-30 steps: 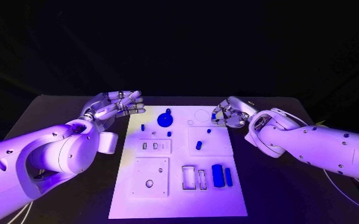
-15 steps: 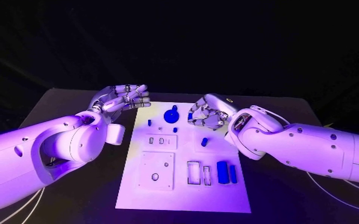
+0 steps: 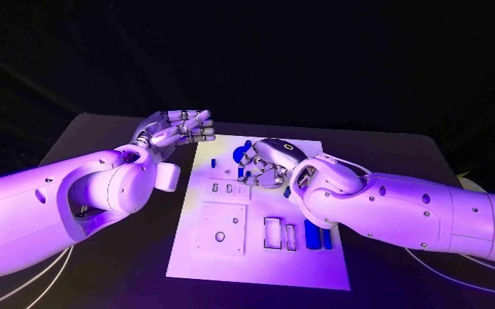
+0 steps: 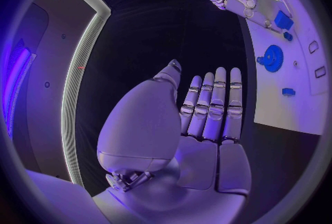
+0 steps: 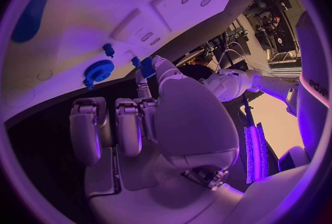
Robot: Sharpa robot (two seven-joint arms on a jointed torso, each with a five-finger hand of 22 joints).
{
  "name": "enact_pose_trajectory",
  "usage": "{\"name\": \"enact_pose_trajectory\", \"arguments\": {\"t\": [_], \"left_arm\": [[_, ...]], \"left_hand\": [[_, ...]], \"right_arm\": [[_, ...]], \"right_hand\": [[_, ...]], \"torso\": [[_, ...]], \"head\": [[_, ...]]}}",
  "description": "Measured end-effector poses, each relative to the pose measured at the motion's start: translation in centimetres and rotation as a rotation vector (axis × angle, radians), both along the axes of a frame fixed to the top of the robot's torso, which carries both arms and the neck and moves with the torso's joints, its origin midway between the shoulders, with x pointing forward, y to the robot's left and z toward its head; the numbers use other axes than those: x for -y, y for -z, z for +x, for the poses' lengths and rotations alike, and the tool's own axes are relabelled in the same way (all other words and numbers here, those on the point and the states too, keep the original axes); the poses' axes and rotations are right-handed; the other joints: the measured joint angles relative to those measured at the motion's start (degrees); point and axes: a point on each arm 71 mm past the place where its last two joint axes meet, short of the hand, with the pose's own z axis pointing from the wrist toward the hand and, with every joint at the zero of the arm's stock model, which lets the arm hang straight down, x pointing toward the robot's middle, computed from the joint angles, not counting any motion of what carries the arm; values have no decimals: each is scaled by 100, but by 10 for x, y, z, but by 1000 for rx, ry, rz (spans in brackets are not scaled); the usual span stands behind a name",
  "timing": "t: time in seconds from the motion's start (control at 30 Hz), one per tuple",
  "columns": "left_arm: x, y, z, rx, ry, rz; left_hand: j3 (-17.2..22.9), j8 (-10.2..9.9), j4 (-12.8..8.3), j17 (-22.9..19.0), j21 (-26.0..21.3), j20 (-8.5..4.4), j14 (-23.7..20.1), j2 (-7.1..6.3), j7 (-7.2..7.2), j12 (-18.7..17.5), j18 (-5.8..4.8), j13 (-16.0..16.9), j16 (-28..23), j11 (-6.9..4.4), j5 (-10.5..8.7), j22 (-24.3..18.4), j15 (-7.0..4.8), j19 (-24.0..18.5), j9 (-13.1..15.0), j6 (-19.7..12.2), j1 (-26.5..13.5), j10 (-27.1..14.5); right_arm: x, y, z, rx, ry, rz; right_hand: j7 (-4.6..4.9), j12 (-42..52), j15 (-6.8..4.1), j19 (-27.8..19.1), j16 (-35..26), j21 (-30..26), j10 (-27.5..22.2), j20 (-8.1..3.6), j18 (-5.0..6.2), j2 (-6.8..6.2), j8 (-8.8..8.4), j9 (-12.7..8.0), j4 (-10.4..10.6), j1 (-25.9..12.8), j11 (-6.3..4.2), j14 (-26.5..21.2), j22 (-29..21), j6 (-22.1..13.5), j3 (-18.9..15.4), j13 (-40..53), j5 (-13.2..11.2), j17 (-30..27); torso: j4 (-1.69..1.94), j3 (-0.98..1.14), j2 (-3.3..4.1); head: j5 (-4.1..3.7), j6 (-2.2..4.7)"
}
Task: Assemble the parts on the task board
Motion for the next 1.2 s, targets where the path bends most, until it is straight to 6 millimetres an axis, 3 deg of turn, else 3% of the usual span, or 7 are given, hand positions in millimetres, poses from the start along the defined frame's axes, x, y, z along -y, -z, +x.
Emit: {"name": "enact_pose_trajectory", "arguments": {"t": [0.5, 1.2], "left_arm": [[1, 0, -1, -1, 3, -1], [1, 0, -1, -2, 6, -1]], "left_hand": [[0, -30, 0, 7, 0, 21, 21, 31, 0, -42, 0, 0, 0, 0, 0, 5, 21, -21, -2, 0, 31, 0], [0, -29, 0, 6, 0, 21, 21, 31, 0, -42, 0, 0, -23, 0, 0, 4, 21, -21, -4, 0, 31, 0]], "right_arm": [[-13, 18, -2, -12, -5, -70], [-18, 25, -1, -6, -6, -111]], "right_hand": [[-2, 0, 0, 0, 0, 0, 0, 0, 0, -23, -32, 35, 0, -23, 0, 0, 4, 0, 0, 0, 55, -1], [-18, -1, 1, 0, 0, 0, 0, 1, 0, -69, -5, 30, 15, -67, 0, 0, 3, -1, -16, -1, 54, -2]], "torso": [[3, 12, 8], [0, 11, 7]], "head": [[46, -75], [47, -74]]}}
